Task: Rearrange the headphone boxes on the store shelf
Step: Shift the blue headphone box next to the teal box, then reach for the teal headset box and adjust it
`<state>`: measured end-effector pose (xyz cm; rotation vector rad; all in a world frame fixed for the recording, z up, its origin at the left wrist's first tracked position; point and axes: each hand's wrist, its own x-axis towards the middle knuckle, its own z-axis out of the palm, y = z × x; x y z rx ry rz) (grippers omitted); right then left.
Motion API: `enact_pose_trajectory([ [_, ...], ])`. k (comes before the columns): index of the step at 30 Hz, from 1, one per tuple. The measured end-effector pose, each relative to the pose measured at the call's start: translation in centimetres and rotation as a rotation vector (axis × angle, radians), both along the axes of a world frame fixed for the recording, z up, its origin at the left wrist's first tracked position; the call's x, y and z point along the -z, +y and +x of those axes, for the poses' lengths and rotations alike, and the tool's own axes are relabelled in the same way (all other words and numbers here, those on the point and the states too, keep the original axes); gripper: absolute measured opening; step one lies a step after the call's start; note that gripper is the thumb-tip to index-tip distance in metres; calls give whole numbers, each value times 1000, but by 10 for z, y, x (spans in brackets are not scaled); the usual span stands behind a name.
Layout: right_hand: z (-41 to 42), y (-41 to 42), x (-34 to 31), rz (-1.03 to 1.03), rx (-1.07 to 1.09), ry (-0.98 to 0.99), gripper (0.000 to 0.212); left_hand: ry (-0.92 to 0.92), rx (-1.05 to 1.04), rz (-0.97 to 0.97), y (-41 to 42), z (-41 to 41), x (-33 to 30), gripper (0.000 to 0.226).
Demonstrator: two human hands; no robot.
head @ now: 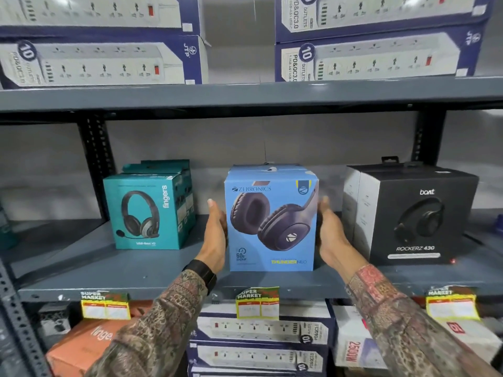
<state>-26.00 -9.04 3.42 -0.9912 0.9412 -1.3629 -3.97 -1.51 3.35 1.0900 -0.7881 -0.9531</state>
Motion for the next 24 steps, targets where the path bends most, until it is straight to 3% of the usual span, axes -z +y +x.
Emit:
enact_pose_trajectory([
  [4, -9, 22, 0, -314, 364, 0, 39, -62, -100, -72, 25, 29, -2, 70],
  [7, 6, 56, 5, -655, 641, 88, 25, -135, -207, -197, 47, 66, 3, 36],
  [9, 38, 84, 8, -797, 625, 142, 19, -170, -291, -249, 60, 97, 7, 26],
  [13, 141, 128, 10, -930, 327, 199, 17, -162, -435, -307, 71, 168, 13, 27],
  [16, 206, 134, 17, -812, 112, 254, 24, -164, -559, -297, 68, 212, 15, 29],
  [19, 260, 111, 9, -582, -13, 249, 50, -195, -612, -249, 56, 253, 2, 27],
  [24, 303, 36, -15, -126, -192, 173, 72, 54, -184, -21, 14, 288, -33, 61],
])
